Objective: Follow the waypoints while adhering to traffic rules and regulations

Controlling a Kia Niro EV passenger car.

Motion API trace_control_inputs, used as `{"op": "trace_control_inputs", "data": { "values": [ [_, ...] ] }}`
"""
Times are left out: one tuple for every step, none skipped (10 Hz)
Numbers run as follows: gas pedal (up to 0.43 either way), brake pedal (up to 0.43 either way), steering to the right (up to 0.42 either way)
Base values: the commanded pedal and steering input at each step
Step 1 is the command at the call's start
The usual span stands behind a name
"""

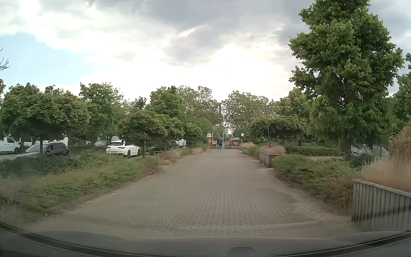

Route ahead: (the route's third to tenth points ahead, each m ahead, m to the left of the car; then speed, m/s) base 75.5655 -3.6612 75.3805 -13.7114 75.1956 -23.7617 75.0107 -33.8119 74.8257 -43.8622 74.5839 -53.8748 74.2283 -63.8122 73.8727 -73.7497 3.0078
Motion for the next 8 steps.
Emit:
{"op": "trace_control_inputs", "data": {
  "values": [
    [0.008, 0.037, 0.003],
    [0.008, 0.03, 0.003],
    [0.008, 0.037, 0.004],
    [0.008, 0.037, 0.005],
    [0.008, 0.037, 0.005],
    [0.008, 0.037, 0.005],
    [0.008, 0.037, 0.005],
    [0.008, 0.03, 0.005]
  ]
}}
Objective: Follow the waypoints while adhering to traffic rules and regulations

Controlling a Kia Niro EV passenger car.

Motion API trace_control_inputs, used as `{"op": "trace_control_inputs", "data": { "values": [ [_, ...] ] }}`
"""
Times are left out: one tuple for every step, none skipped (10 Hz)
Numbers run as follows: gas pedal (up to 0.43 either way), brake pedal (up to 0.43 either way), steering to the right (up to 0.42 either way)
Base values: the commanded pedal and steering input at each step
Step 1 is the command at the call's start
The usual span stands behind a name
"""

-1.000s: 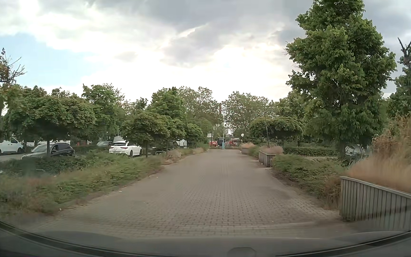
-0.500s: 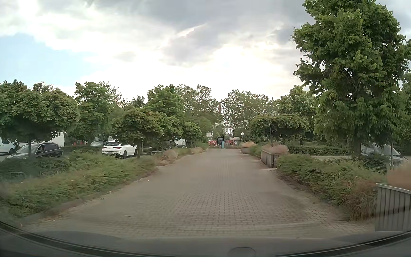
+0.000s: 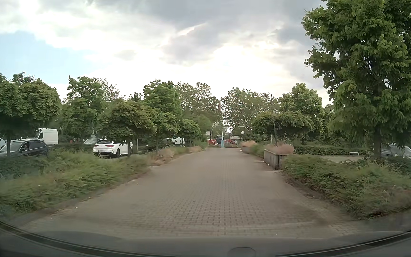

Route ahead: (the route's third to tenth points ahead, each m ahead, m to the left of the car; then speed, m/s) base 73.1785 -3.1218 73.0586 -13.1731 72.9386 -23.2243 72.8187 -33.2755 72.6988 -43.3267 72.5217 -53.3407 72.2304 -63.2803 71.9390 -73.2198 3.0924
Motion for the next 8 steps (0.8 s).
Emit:
{"op": "trace_control_inputs", "data": {
  "values": [
    [0.008, 0.037, 0.005],
    [0.008, 0.037, 0.005],
    [0.008, 0.037, 0.005],
    [0.008, 0.03, 0.007],
    [0.008, 0.037, 0.007],
    [0.008, 0.03, 0.007],
    [0.008, 0.037, 0.008],
    [0.008, 0.037, 0.008]
  ]
}}
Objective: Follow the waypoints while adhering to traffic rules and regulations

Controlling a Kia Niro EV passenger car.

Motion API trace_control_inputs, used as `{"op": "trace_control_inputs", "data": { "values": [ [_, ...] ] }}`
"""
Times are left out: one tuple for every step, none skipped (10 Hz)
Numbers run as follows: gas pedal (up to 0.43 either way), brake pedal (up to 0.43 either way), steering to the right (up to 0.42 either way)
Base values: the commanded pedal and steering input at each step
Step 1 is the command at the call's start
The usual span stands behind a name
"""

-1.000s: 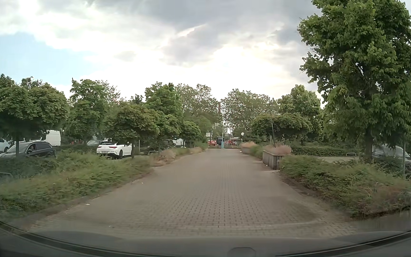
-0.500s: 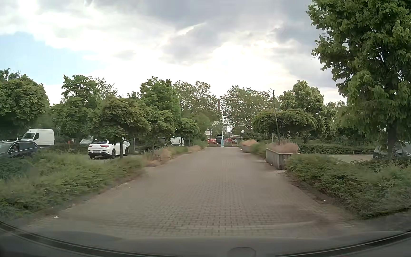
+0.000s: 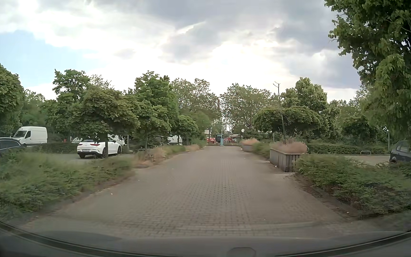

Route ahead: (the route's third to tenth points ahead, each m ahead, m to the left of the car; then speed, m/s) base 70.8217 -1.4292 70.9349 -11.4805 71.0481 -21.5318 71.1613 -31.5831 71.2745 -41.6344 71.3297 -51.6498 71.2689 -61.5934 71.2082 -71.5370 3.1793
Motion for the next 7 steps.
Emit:
{"op": "trace_control_inputs", "data": {
  "values": [
    [0.008, 0.03, 0.008],
    [0.008, 0.037, 0.008],
    [0.008, 0.037, 0.009],
    [0.008, 0.037, 0.009],
    [0.008, 0.037, 0.009],
    [0.008, 0.037, 0.01],
    [0.008, 0.037, 0.01]
  ]
}}
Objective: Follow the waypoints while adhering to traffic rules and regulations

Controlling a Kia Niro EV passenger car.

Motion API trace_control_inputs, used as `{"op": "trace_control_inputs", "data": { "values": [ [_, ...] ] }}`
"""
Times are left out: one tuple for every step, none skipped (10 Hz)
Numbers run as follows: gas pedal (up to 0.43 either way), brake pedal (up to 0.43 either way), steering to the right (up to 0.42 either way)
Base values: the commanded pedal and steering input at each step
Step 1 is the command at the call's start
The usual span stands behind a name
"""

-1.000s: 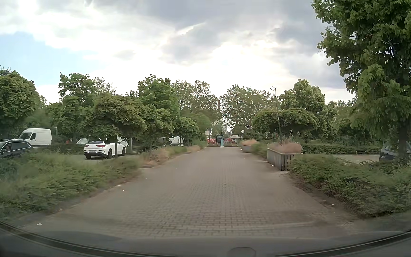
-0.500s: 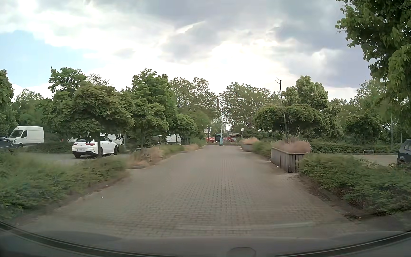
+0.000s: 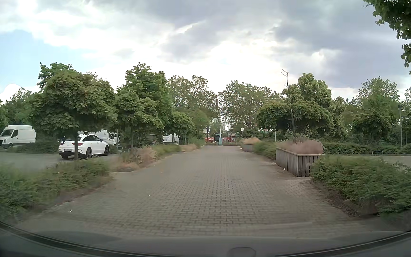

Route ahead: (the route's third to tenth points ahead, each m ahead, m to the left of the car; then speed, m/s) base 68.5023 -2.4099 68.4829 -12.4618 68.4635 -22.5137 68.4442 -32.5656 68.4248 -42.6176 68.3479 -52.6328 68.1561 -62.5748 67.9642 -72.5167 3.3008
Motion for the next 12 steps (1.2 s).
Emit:
{"op": "trace_control_inputs", "data": {
  "values": [
    [0.008, 0.037, 0.009],
    [0.008, 0.037, 0.009],
    [0.008, 0.037, 0.01],
    [0.008, 0.037, 0.01],
    [0.008, 0.037, 0.009],
    [0.008, 0.037, 0.01],
    [0.008, 0.037, 0.01],
    [0.008, 0.037, 0.01],
    [0.008, 0.037, 0.01],
    [0.02, 0.037, 0.01],
    [0.02, 0.037, 0.011],
    [0.02, 0.037, 0.011]
  ]
}}
